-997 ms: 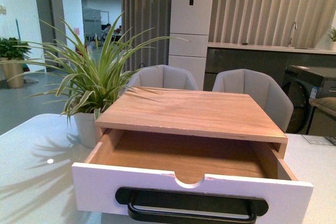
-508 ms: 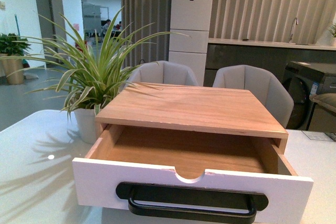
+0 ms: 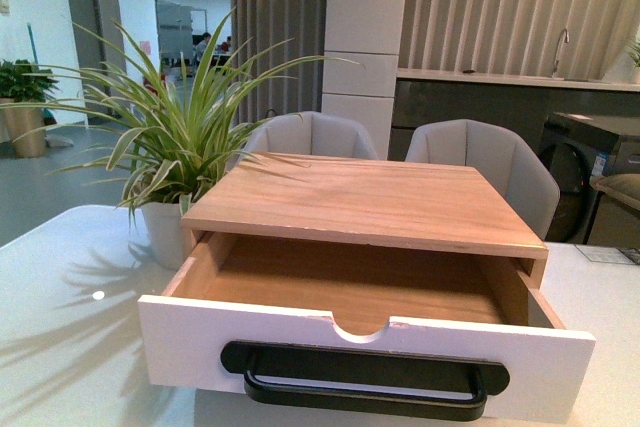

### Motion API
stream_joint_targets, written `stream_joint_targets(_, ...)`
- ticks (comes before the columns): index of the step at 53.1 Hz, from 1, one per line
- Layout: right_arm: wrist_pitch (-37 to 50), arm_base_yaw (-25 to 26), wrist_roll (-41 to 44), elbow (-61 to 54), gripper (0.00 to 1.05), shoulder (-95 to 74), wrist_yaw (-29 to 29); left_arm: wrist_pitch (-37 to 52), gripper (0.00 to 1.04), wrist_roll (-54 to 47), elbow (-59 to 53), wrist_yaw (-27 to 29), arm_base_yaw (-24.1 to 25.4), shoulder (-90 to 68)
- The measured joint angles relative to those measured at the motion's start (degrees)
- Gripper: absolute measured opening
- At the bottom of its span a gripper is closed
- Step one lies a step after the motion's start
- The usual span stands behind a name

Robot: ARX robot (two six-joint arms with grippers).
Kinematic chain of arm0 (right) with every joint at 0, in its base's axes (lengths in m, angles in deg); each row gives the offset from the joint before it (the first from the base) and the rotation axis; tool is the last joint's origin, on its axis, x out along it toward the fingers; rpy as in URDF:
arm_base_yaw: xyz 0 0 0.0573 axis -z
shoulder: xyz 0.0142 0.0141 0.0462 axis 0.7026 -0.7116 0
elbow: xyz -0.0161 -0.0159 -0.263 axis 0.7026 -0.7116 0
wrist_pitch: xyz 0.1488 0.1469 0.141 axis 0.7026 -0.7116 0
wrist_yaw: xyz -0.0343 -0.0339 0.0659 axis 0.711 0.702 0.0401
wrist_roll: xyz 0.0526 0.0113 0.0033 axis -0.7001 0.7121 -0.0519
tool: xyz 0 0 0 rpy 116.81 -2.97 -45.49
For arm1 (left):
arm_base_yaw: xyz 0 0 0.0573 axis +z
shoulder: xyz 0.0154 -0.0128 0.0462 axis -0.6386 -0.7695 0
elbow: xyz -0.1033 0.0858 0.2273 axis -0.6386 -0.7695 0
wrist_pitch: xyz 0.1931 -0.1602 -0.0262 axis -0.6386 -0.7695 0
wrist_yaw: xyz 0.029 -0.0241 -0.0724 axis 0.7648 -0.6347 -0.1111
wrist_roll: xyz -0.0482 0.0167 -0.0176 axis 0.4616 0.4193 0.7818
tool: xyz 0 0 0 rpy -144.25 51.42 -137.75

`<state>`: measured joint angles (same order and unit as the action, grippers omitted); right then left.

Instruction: Pull drawer

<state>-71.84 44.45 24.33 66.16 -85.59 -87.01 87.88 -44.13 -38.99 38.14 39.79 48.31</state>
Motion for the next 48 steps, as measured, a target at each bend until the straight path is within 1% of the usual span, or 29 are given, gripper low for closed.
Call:
stream_joint_targets(5, -0.1, 0.0, 0.0, 0.0, 0.02, 0.1, 0.0, -2.1, 0.03, 0.0, 0.0, 0.0, 0.0, 1.9)
stream_joint_targets(7, -0.1, 0.0, 0.0, 0.0, 0.02, 0.1, 0.0, -8.3, 0.03, 0.0, 0.0, 0.0, 0.0, 6.6)
stream_joint_targets(9, -0.2, 0.0, 0.0, 0.0, 0.02, 0.1, 0.0, -10.6, 0.03, 0.0, 0.0, 0.0, 0.0, 9.6)
stream_joint_targets(25, -0.2, 0.0, 0.0, 0.0, 0.02, 0.2, 0.0, -11.1, 0.04, 0.1, 0.0, 0.0, 0.0, 10.8)
stream_joint_targets(27, -0.2, 0.0, 0.0, 0.0, 0.04, 0.2, 0.0, -11.1, 0.09, 0.0, 0.0, 0.0, 0.0, 10.8)
stream_joint_targets(37, -0.2, 0.0, 0.0, 0.0, 0.37, 0.2, 0.0, -11.1, 0.43, 0.0, 0.0, 0.0, 0.0, 10.8)
stream_joint_targets(45, -0.2, 0.0, 0.0, 0.0, 0.76, 0.2, 0.0, -11.1, 0.81, 0.0, 0.0, 0.0, 0.0, 10.8)
stream_joint_targets(48, -0.2, 0.0, 0.0, 0.0, 0.86, 0.2, 0.0, -11.1, 0.92, 0.0, 0.0, 0.0, 0.0, 10.8)
